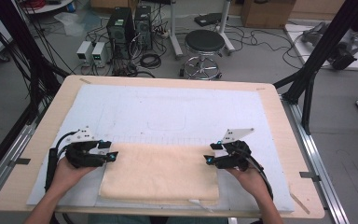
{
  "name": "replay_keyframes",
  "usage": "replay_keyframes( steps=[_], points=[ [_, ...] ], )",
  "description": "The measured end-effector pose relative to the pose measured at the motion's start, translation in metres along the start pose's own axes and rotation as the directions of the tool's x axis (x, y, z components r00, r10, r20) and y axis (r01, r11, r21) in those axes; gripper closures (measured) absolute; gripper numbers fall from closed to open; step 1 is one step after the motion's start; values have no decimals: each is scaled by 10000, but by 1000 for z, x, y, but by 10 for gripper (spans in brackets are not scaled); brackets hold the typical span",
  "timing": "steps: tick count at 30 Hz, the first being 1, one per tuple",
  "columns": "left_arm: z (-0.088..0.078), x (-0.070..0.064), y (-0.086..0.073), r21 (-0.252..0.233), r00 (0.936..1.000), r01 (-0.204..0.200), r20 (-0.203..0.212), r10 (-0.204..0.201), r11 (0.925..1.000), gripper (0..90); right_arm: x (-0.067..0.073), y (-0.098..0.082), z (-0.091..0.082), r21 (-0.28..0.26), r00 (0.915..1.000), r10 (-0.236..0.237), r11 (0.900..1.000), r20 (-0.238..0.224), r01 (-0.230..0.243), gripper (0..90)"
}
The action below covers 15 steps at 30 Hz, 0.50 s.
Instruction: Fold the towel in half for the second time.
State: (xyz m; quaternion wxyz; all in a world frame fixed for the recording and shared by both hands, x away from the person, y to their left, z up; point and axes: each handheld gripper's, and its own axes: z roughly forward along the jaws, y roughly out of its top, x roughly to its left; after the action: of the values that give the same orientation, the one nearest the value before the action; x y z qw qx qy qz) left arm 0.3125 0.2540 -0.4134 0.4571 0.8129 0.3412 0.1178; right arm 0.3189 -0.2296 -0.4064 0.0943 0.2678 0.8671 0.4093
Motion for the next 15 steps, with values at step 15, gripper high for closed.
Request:
replay_keyframes(
  steps=[15],
  points=[
    [28,18,-12,852,9992,386,-155,-374,9956,396,-25,-12,27,518,9972,749,9959,-15,-747,342]
  ],
)
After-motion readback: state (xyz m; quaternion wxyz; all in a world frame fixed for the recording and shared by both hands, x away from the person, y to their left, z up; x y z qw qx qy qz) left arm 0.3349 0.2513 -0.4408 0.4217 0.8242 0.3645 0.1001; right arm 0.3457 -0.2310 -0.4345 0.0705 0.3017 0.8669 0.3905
